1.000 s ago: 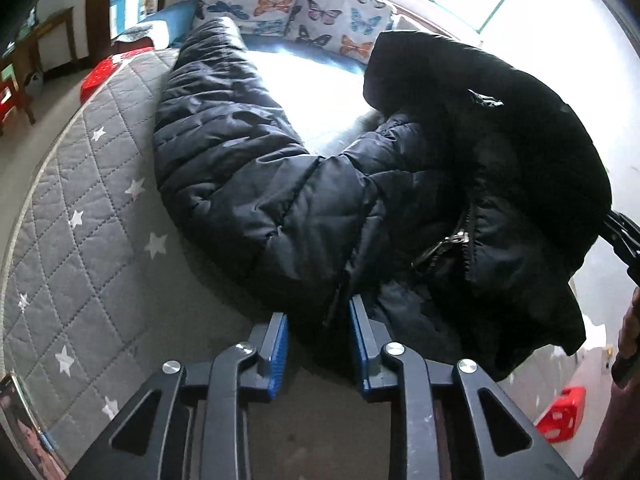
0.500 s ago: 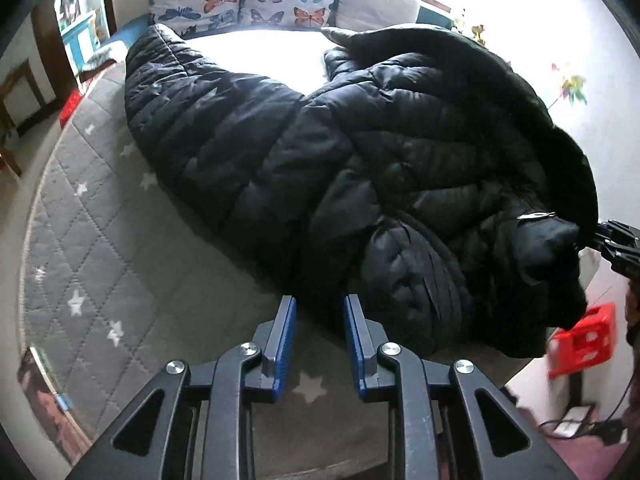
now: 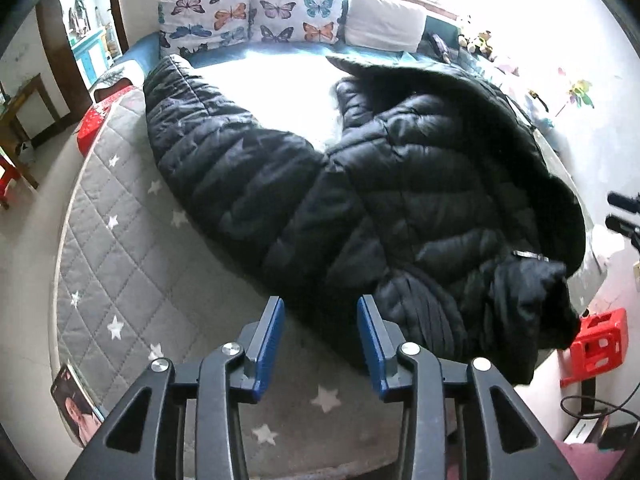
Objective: Fold large clothes
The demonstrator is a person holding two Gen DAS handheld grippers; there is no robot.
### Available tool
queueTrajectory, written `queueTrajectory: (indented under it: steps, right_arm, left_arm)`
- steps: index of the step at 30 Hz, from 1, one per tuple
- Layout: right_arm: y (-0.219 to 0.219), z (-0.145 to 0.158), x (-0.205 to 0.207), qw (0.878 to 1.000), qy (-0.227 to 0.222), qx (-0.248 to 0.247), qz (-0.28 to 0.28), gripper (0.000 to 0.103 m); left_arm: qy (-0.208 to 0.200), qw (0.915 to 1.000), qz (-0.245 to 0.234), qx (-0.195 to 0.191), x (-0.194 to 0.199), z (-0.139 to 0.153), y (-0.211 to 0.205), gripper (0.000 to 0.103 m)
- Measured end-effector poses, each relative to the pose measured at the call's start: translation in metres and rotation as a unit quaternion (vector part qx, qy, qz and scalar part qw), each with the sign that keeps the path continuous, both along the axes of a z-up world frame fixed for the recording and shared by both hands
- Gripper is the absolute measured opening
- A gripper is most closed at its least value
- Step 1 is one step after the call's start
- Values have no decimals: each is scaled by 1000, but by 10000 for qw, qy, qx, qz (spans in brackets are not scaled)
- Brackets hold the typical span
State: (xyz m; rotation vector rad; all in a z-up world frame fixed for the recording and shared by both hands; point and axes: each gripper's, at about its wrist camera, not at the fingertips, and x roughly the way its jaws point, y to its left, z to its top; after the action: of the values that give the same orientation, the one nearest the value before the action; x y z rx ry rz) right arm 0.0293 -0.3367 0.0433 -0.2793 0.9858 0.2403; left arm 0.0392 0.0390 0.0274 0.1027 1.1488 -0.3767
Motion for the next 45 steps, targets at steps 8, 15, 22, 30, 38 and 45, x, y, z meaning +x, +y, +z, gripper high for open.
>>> queueTrajectory:
  steps: [8, 15, 22, 30, 38, 45]
  right_arm:
    - [48, 4, 63, 9978, -211, -172, 606, 62]
    - [88, -6, 130, 9941, -149, -583, 906, 62]
    - [140, -57, 185, 9824, -62, -1609, 949, 61]
    - [130, -88, 221, 9758, 48, -2135, 462, 32]
    - [65, -9, 193, 9943, -442, -959, -142, 12]
    - [-41, 55, 144, 9898, -930, -466, -978, 12]
  left_arm:
    - [-109, 9998, 155, -104, 31, 1, 0, 43]
    - [-345, 9987, 343, -162, 48, 12, 11, 58]
    - [-304, 9981, 505, -183, 59, 5, 23, 60]
    - [-55, 9971, 721, -227, 70, -16, 35, 60]
    - [-97, 9968, 776, -175, 74, -16, 31, 60]
    - [-143, 9977, 648, -141, 67, -7, 9, 60]
